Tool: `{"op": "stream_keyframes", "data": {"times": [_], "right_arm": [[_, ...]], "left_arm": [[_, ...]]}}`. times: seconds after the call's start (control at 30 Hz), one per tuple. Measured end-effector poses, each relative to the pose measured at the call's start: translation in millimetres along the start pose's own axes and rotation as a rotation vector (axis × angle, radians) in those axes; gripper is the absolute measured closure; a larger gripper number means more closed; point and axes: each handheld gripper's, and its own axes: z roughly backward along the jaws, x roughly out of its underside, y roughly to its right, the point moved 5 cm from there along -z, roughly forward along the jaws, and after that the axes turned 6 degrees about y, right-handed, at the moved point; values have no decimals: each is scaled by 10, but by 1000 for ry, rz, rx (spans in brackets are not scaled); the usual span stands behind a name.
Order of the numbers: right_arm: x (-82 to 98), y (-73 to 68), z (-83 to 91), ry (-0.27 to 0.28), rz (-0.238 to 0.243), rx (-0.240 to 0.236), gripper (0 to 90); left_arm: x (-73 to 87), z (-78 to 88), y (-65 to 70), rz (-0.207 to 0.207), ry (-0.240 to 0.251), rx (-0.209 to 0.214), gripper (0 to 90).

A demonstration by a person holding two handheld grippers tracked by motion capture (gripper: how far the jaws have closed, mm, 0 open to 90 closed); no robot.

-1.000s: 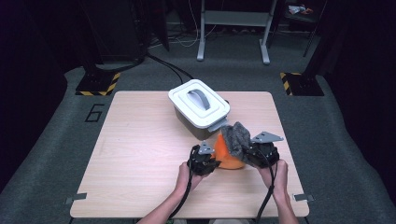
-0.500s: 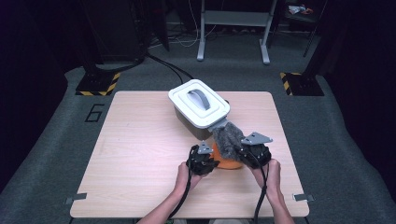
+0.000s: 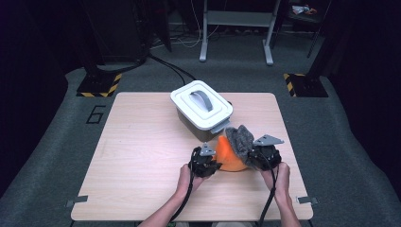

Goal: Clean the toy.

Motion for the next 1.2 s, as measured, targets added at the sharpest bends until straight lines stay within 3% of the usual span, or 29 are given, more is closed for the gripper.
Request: {"op": "stream_keyframes", "data": {"times": [0.33, 0.57, 0.83, 0.9, 1.07, 1.2], "right_arm": [[207, 226, -90, -54, -70, 34, 721], [373, 328, -199, -124, -108, 46, 721], [538, 412, -317, -185, -118, 49, 721], [511, 421, -262, -172, -126, 57, 722], [350, 426, -53, -80, -115, 66, 723], [153, 320, 111, 3, -79, 24, 723]], "left_arm": [[1, -3, -6, 1, -2, 6, 810], [-8, -6, -9, -10, -4, 1, 809], [-22, -3, 5, -19, 3, 1, 808], [-25, 0, 2, -24, 2, -4, 807], [-26, 6, -1, -35, -2, -9, 807], [-34, 3, 17, -45, 0, -7, 807]]}}
